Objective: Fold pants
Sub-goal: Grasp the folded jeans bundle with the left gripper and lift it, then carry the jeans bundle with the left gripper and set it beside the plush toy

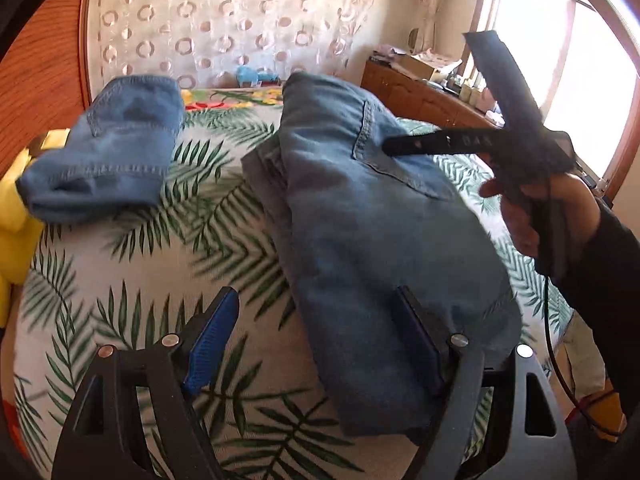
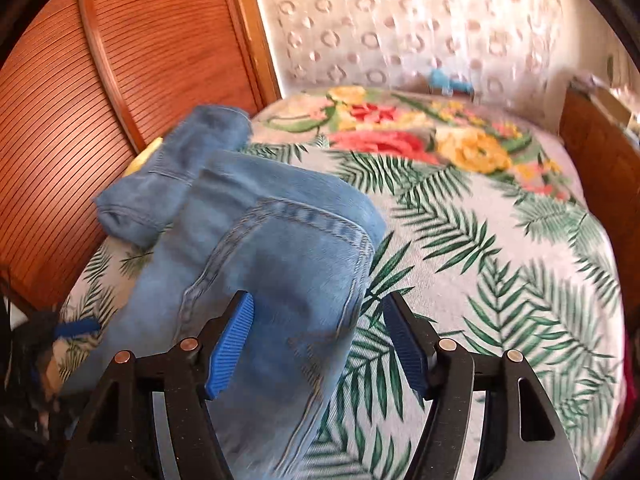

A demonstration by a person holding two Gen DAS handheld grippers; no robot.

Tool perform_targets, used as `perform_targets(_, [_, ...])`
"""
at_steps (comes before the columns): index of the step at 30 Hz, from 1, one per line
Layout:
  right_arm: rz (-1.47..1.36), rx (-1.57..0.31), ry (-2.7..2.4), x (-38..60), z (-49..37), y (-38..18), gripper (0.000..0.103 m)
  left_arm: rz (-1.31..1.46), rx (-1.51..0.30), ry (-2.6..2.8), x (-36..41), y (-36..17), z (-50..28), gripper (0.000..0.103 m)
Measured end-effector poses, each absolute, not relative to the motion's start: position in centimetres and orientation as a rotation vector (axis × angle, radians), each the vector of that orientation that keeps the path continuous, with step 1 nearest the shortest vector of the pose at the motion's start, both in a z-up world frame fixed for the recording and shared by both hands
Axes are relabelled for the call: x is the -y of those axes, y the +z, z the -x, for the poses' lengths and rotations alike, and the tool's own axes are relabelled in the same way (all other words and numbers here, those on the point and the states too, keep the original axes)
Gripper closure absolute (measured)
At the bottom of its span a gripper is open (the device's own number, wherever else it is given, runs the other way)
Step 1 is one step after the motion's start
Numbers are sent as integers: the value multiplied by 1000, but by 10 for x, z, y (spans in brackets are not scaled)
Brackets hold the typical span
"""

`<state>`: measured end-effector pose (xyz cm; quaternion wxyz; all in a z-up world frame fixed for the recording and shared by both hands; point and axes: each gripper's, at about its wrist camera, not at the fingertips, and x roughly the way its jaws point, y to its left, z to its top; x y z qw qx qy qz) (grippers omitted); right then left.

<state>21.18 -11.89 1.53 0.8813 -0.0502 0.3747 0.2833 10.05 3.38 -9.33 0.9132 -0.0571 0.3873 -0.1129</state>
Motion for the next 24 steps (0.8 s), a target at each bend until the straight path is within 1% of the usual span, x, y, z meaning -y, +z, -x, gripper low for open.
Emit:
perform_targets(2, [79,-794,597,117,-222,12,20,141,-798,-245,-35,-97,-96,28])
perform_targets(3, [62,-804,598,115,-226,8,19,152,-796,-250,-35,-98,-95,32])
perform_targets(4, [45,-814,600,114,-228,5,18,166,-792,-260,-35,-98,-93,34])
perform_targets(6, [-5,-829,624,121,-231,0,18,188,-787,-278,-34,-101,-89,44])
perform_targets(7, [-36,-843,638,123,-233,-6,18,200,-785,-285,-33,-101,-88,47])
perform_targets(9, [-60,-852,654,121,-237,-11,18,253,-782,-324,-34,-102,-85,59])
perform_targets(10, [-55,-858,662,118,-237,-11,18,281,-783,-333,-35,-102,-84,60])
perform_targets(11, [-57,-865,671,116,-242,-14,20,295,-780,-338,-36,-102,-84,63])
perform_targets(12, [-62,-876,691,112,-242,-14,26,304,-775,-349,-36,-101,-83,69])
perform_targets(13, [-81,-891,719,110,-245,-15,32,308,-764,-352,-36,-99,-81,71])
perform_targets(14, [-95,-899,720,109,-249,-16,40,308,-759,-353,-36,-98,-80,76])
perform_targets(15, [-98,-900,726,106,-249,-15,46,304,-756,-355,-34,-97,-78,82])
perform_targets(16, [-103,-897,745,104,-248,-13,61,303,-748,-355,-34,-94,-77,84])
perform_targets(17, [-119,-897,755,107,-251,-13,73,311,-739,-359,-35,-92,-76,88])
perform_targets(18, [-132,-879,761,108,-248,-7,77,316,-732,-359,-36,-89,-75,94])
perform_targets(19, [-141,-841,777,107,-244,5,81,324,-716,-359,-39,-84,-75,94])
perform_targets(24, [-109,-684,814,89,-222,59,84,323,-648,-339,-58,-61,-80,95])
